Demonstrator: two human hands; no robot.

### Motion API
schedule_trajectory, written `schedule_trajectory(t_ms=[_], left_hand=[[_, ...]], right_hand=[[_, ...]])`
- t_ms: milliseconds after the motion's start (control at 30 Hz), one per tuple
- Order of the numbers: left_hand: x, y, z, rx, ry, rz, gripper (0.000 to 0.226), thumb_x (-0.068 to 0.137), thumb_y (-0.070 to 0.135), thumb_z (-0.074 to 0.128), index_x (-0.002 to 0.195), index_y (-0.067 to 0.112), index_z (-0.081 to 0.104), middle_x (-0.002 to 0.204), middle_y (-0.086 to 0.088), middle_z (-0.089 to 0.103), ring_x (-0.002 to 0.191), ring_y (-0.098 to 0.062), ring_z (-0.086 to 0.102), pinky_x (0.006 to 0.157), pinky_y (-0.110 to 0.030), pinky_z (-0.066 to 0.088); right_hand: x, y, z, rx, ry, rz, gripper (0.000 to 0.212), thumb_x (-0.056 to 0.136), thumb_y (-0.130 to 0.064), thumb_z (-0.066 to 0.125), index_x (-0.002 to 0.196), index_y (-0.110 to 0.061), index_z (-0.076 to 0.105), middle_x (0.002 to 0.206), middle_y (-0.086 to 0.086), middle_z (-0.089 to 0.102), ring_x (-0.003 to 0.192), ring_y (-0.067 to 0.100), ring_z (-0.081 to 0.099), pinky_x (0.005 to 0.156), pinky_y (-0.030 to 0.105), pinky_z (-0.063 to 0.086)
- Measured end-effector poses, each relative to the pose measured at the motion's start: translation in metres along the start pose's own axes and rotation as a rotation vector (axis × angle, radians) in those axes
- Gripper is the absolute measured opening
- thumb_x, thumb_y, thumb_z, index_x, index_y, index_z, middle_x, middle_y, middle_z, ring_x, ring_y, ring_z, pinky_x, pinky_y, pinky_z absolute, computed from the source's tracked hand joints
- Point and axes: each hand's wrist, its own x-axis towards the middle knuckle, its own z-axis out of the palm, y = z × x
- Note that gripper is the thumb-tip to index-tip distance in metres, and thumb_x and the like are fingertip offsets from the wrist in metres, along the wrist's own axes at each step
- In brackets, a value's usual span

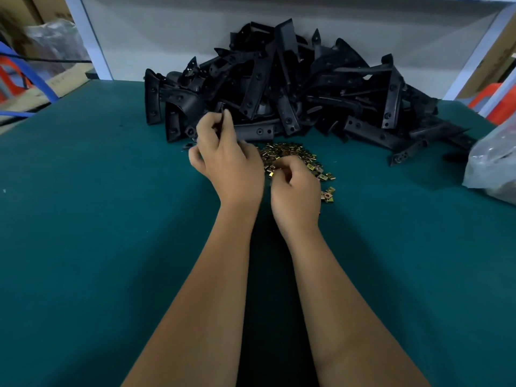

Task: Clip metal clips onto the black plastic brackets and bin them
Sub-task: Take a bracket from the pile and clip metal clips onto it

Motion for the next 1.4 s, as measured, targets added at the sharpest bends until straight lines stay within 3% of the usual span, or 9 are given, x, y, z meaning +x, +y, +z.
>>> schedule_trajectory(t_ms=[100,233,333,433,567,867,1167,1267,1400], left_hand=[[0.011,0.006,-0.014,-0.234,0.138,0.127,0.043,0.087,-0.014,0.050,0.126,-0.001,0.065,0.120,-0.016,0.056,0.104,-0.018,0.055,0.101,-0.039,0.043],[0.027,0.018,-0.027,-0.488,0.204,0.121,0.039,0.088,-0.012,0.053,0.120,0.005,0.067,0.112,-0.002,0.049,0.100,0.004,0.050,0.088,-0.016,0.045],[0.029,0.022,-0.030,-0.705,0.227,-0.247,0.041,0.091,-0.008,0.057,0.127,0.010,0.064,0.115,0.003,0.053,0.108,-0.006,0.058,0.090,-0.018,0.050],[0.027,0.009,-0.022,-1.088,0.036,-0.717,0.045,0.096,-0.002,0.058,0.140,0.004,0.050,0.130,-0.015,0.059,0.120,-0.024,0.060,0.087,-0.031,0.058],[0.011,-0.007,-0.013,-1.396,-0.177,-1.055,0.019,0.096,-0.001,0.058,0.115,-0.001,0.059,0.108,-0.018,0.064,0.087,-0.024,0.067,0.070,-0.028,0.060],[-0.002,-0.020,-0.014,-1.534,-0.447,-1.086,0.005,0.096,0.000,0.057,0.095,0.005,0.059,0.072,0.000,0.073,0.069,-0.011,0.073,0.065,-0.027,0.059],[0.002,-0.023,-0.018,-1.602,-0.385,-1.167,0.014,0.096,-0.004,0.051,0.087,0.006,0.050,0.098,-0.016,0.058,0.086,-0.027,0.061,0.068,-0.032,0.061],[0.005,-0.024,-0.018,-1.599,-0.319,-1.223,0.014,0.096,-0.004,0.051,0.085,0.004,0.051,0.094,-0.015,0.053,0.082,-0.026,0.056,0.065,-0.031,0.060],[0.010,-0.031,-0.020,-1.543,-0.258,-1.230,0.011,0.096,0.006,0.058,0.085,0.005,0.056,0.090,-0.010,0.052,0.075,-0.019,0.048,0.070,-0.032,0.051]], right_hand=[[0.000,0.002,0.000,-0.006,0.045,-0.044,0.024,0.095,-0.013,0.047,0.111,-0.020,0.064,0.096,-0.003,0.065,0.089,0.015,0.060,0.072,0.031,0.048],[0.000,0.002,0.002,-0.003,0.082,-0.072,0.027,0.096,-0.013,0.046,0.117,-0.019,0.061,0.099,-0.003,0.064,0.096,0.018,0.058,0.078,0.036,0.050],[-0.001,0.001,0.001,0.010,0.119,-0.075,0.031,0.096,-0.017,0.046,0.124,-0.025,0.056,0.096,-0.010,0.060,0.093,0.014,0.057,0.074,0.033,0.047],[-0.002,0.000,-0.001,0.026,0.132,-0.066,0.031,0.096,-0.020,0.047,0.125,-0.027,0.054,0.095,-0.016,0.058,0.092,0.010,0.057,0.073,0.029,0.045],[-0.002,-0.001,-0.002,0.025,0.131,-0.082,0.031,0.095,-0.020,0.048,0.124,-0.027,0.056,0.094,-0.020,0.058,0.091,0.004,0.056,0.075,0.027,0.046],[0.005,0.007,-0.012,0.015,0.226,-0.088,0.025,0.095,-0.017,0.049,0.115,-0.021,0.063,0.096,-0.015,0.060,0.088,-0.010,0.054,0.066,0.004,0.038],[0.007,0.008,-0.026,-0.169,0.242,-0.014,0.022,0.094,-0.017,0.048,0.105,-0.020,0.067,0.101,-0.010,0.057,0.106,0.017,0.053,0.089,0.036,0.045],[0.009,0.011,-0.023,-0.423,0.076,-0.098,0.030,0.093,-0.027,0.052,0.119,-0.021,0.066,0.118,-0.001,0.061,0.117,0.024,0.047,0.100,0.038,0.036],[0.005,0.011,-0.012,-0.711,-0.219,-0.342,0.055,0.094,-0.042,0.050,0.147,-0.031,0.040,0.151,-0.003,0.039,0.138,0.022,0.026,0.111,0.040,0.014]])
